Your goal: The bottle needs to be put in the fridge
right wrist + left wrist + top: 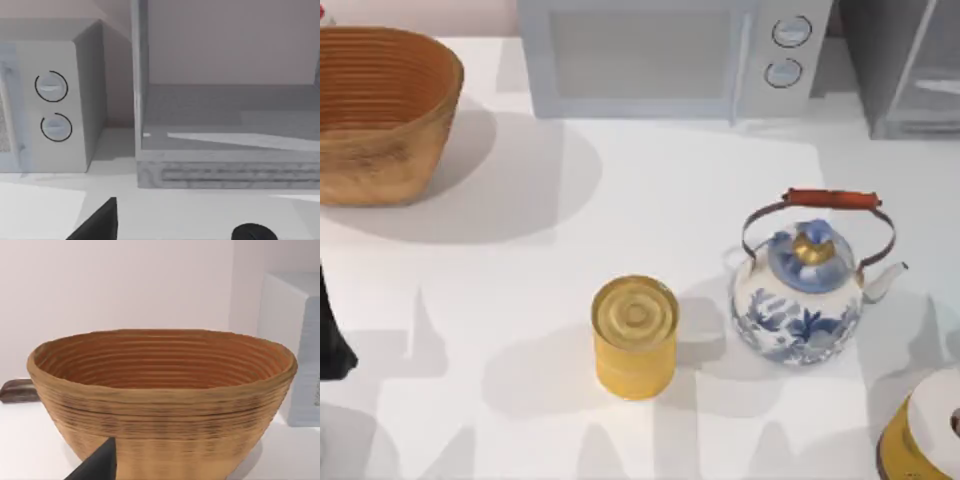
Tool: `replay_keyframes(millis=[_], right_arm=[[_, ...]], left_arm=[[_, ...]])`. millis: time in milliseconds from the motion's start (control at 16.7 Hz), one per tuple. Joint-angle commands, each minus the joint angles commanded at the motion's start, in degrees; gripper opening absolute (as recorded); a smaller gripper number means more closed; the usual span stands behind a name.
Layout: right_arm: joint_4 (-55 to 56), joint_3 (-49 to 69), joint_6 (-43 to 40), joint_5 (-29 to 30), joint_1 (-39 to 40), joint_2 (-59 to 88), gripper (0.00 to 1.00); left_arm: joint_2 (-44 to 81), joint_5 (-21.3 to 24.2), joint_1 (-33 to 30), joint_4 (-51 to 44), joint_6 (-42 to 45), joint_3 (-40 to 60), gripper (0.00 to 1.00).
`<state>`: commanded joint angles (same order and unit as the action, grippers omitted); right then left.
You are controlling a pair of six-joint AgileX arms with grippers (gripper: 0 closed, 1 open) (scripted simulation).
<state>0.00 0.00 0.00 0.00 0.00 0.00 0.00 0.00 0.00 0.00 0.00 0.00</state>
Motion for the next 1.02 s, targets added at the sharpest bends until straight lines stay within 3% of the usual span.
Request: replay_keyframes(millis=[240, 420, 1020], right_arm=[[-0.45, 0.95, -1.81, -1.63, -1.01, 1.86, 1.0], [-2.09, 4.37, -8.49, -7.46, -4.62, 9.19, 1.0], [-11.58, 24.55, -48.46, -41.58, -25.67, 60.37, 1.0]], left_arm=[[0.0, 0.0, 0.0, 0.0, 0.0, 0.0, 1.0], [0.0, 0.0, 0.0, 0.0, 0.0, 0.0, 1.0], [0.0, 0.0, 0.0, 0.0, 0.0, 0.0, 1.0]])
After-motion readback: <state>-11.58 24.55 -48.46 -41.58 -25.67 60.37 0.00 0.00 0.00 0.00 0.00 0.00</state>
